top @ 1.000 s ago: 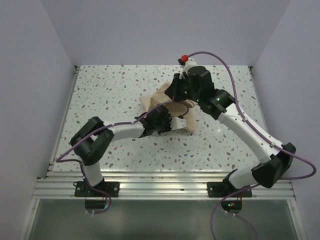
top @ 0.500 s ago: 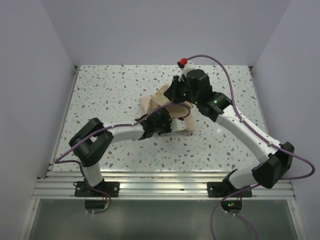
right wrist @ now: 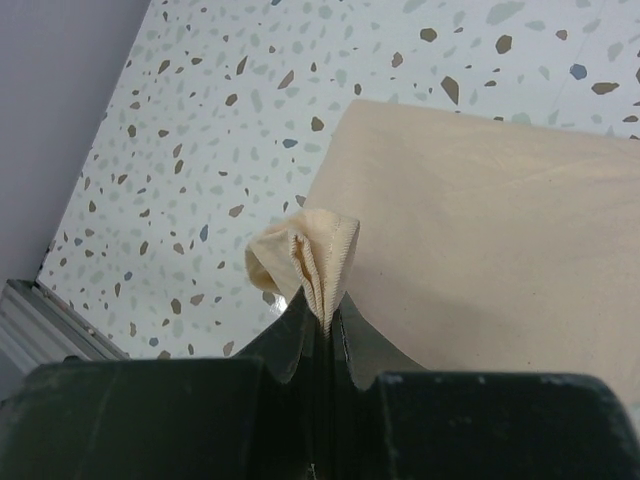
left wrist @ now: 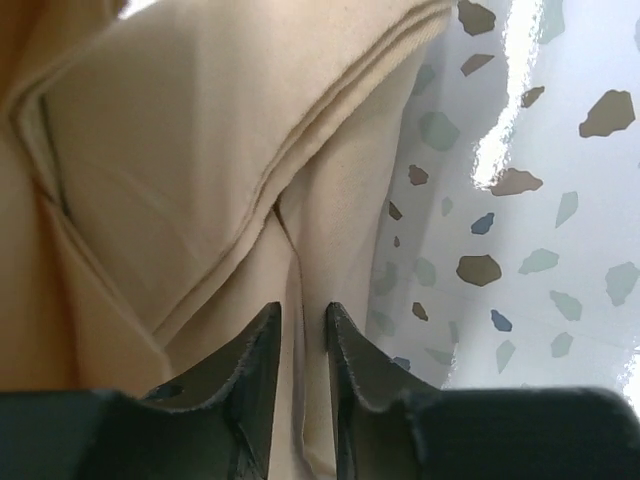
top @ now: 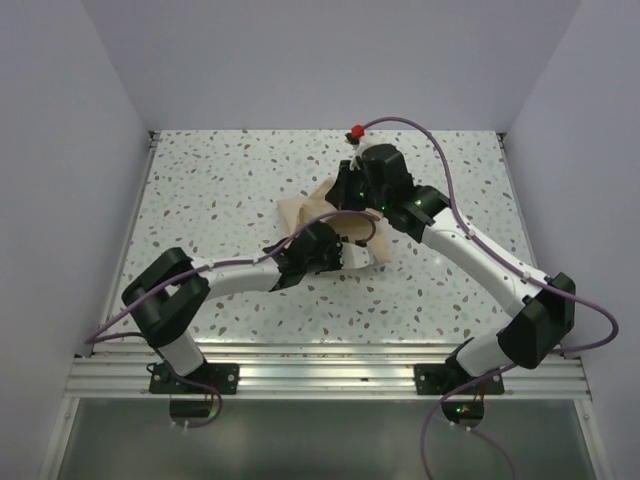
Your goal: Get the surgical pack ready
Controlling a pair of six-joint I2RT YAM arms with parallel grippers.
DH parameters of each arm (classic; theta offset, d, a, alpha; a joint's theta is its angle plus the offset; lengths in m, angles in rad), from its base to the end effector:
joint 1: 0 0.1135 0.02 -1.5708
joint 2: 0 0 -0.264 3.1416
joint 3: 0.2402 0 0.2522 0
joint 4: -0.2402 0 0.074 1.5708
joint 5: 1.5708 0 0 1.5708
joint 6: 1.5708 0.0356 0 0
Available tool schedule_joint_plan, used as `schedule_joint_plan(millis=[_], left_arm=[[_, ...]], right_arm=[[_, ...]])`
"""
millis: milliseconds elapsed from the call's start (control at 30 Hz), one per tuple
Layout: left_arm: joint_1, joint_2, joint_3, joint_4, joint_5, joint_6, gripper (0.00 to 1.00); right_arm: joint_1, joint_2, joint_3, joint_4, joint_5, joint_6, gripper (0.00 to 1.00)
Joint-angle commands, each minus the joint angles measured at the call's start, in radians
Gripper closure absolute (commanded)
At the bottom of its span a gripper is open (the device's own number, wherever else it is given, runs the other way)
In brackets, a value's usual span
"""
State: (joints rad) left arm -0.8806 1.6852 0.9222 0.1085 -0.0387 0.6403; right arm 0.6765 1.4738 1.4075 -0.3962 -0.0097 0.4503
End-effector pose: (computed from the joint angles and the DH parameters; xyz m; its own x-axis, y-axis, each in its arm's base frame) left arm 0.2275 -0.2733 0.1831 0.1379 0.7707 -0.6221 0.8338 0.2487 0.4929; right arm 0.2656 0.2137 0.3710 -0.5887 0.0855 -0.8038 -0.4183 0.8187 0.3934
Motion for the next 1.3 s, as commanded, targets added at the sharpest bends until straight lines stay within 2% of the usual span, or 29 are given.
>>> schedule_joint_plan(millis=[0,100,300,500,567,767,933,1100,1267], left_arm=[[-0.006,-0.093,-0.003,0.105,-0.029,0.005,0.70],[-0.008,-0.120,-0.016,0.109,-0.010,0.004,0.66],[-0.017,-0.102,-0.019,0.085,-0.003,-0.002,0.65],[-0.063,-0.191,-0.039,0.040,0.022,-0.057,0.62],[-0.081,-0.266,-0.066,0.025,0.033,-0.089,0.61],[-0.083,-0.547,-0.147,0.013,0.063,-0.308,0.61],[-0.080,-0.723,-0.157,-0.041,-0.041,-0.435,0.58],[-0.014,-0.722,-0.128,-0.075,-0.121,-0.521,0.55],[0.098,-0.587,-0.109,-0.021,-0.106,-0.541,0.56]], right_arm=[[-0.005,0.009,0.038,0.039,0.002,-0.001,1.00],[-0.005,0.017,0.041,0.040,-0.001,0.002,1.00],[-0.006,0.017,0.034,0.043,-0.004,0.005,1.00],[-0.006,0.016,0.028,0.042,-0.009,0.004,1.00],[-0.006,0.013,0.025,0.042,-0.018,0.004,1.00],[-0.005,-0.016,-0.051,0.080,-0.042,0.030,1.00],[-0.006,-0.073,-0.195,0.170,-0.084,0.063,1.00],[-0.005,-0.162,-0.367,0.252,-0.122,0.116,1.00],[0.003,-0.222,-0.488,0.322,-0.128,0.152,1.00]])
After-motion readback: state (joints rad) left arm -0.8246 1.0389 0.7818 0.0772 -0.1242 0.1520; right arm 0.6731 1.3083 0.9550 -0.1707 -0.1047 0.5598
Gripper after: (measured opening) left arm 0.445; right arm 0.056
